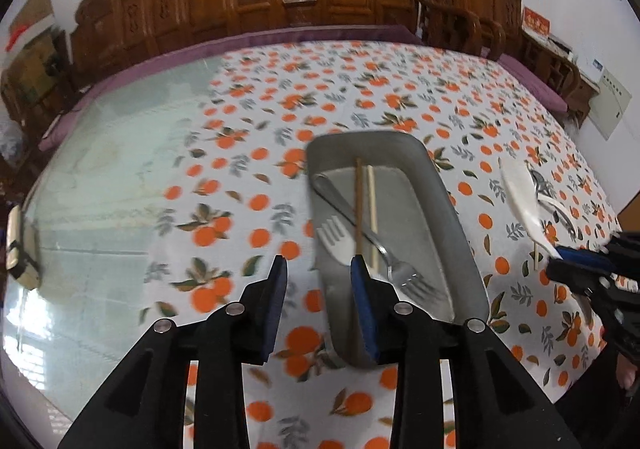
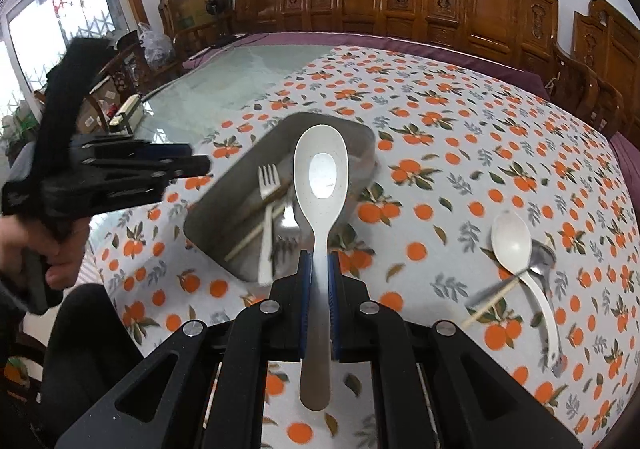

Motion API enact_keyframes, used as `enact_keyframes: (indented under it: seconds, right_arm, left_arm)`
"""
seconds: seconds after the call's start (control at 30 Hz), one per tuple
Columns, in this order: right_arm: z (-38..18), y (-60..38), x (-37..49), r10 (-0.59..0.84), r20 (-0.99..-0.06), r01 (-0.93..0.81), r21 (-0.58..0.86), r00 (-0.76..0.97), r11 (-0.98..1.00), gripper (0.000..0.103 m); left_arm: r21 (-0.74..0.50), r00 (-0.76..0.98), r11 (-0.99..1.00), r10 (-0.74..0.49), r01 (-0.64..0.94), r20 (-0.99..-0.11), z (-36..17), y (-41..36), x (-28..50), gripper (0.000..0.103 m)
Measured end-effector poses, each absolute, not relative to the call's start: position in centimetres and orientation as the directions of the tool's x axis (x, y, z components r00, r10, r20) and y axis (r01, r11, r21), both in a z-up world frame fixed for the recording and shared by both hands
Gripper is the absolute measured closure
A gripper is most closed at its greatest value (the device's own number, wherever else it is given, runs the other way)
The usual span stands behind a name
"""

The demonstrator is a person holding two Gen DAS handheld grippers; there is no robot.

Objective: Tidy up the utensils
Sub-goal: 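Lower the white spoon into the metal tray and open the right gripper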

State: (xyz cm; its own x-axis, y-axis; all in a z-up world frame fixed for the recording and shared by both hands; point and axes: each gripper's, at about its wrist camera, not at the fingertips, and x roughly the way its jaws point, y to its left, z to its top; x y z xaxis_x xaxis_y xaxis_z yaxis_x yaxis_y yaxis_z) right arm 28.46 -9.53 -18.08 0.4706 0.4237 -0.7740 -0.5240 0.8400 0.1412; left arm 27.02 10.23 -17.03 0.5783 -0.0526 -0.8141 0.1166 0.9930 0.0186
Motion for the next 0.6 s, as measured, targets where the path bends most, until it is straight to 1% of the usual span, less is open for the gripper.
enact_keyframes:
  seconds: [0.03, 0.07, 0.1, 0.13, 0.17, 0.2, 0.23, 0.27, 0.3, 0.4, 0.6]
  right_arm:
    - [-18.1, -9.2, 28.7, 0.428, -0.773, -0.525, 0.145, 0.469, 0.838, 0.093]
    - [-18.1, -8.7, 29.0, 0.432, -0.772, -0.527, 0.15, 0.466, 0.837, 0.093]
    - [-18.1, -8.3, 29.2, 0.435, -0.772, -0.528, 0.153, 0.464, 0.836, 0.093]
    - [-18.2, -7.8, 29.5, 0.437, -0.773, -0.527, 0.158, 0.461, 0.835, 0.093]
    - [-18.3, -7.4, 29.7, 0.438, -0.773, -0.526, 0.161, 0.459, 0.835, 0.093]
    - [-18.3, -7.0, 30.0, 0.438, -0.774, -0.525, 0.163, 0.457, 0.835, 0.093]
    - [-18.4, -6.4, 30.4, 0.437, -0.776, -0.525, 0.163, 0.454, 0.835, 0.093]
    - [-18.5, -6.1, 30.6, 0.435, -0.778, -0.526, 0.16, 0.454, 0.835, 0.093]
    - [-18.6, -5.7, 30.8, 0.432, -0.779, -0.527, 0.156, 0.454, 0.835, 0.093]
    - [-18.9, -4.4, 31.5, 0.428, -0.785, -0.527, 0.154, 0.449, 0.836, 0.093]
    - [-20.2, -1.6, 33.2, 0.414, -0.802, -0.523, 0.153, 0.43, 0.839, 0.093]
  left_arm:
    - [0.018, 0.587, 0.994, -0.049, 0.109, -0.808, -16.7, 10.7, 26.6, 0.068]
    - [0.017, 0.599, 0.995, -0.044, 0.096, -0.799, -16.4, 11.2, 26.1, 0.064]
    - [0.013, 0.609, 0.996, -0.041, 0.085, -0.792, -16.1, 11.8, 25.8, 0.057]
    - [0.01, 0.615, 0.997, -0.04, 0.078, -0.787, -15.9, 12.2, 25.5, 0.053]
    - [0.007, 0.626, 0.998, -0.037, 0.067, -0.779, -15.7, 12.8, 25.1, 0.042]
    - [0.005, 0.634, 0.998, -0.032, 0.057, -0.773, -15.6, 13.2, 24.8, 0.038]
    - [0.003, 0.64, 0.999, -0.027, 0.045, -0.768, -15.5, 13.8, 24.6, 0.037]
    - [-0.01, 0.641, 0.999, -0.029, 0.034, -0.767, -15.5, 14.3, 24.4, 0.032]
    - [-0.022, 0.641, 0.999, -0.034, 0.027, -0.767, -15.5, 14.7, 24.3, 0.025]
    - [-0.027, 0.657, 1.0, -0.019, -0.002, -0.754, -15.2, 16.0, 23.9, 0.017]
    - [-0.018, 0.677, 0.999, 0.008, -0.031, -0.736, -14.4, 17.5, 23.6, 0.016]
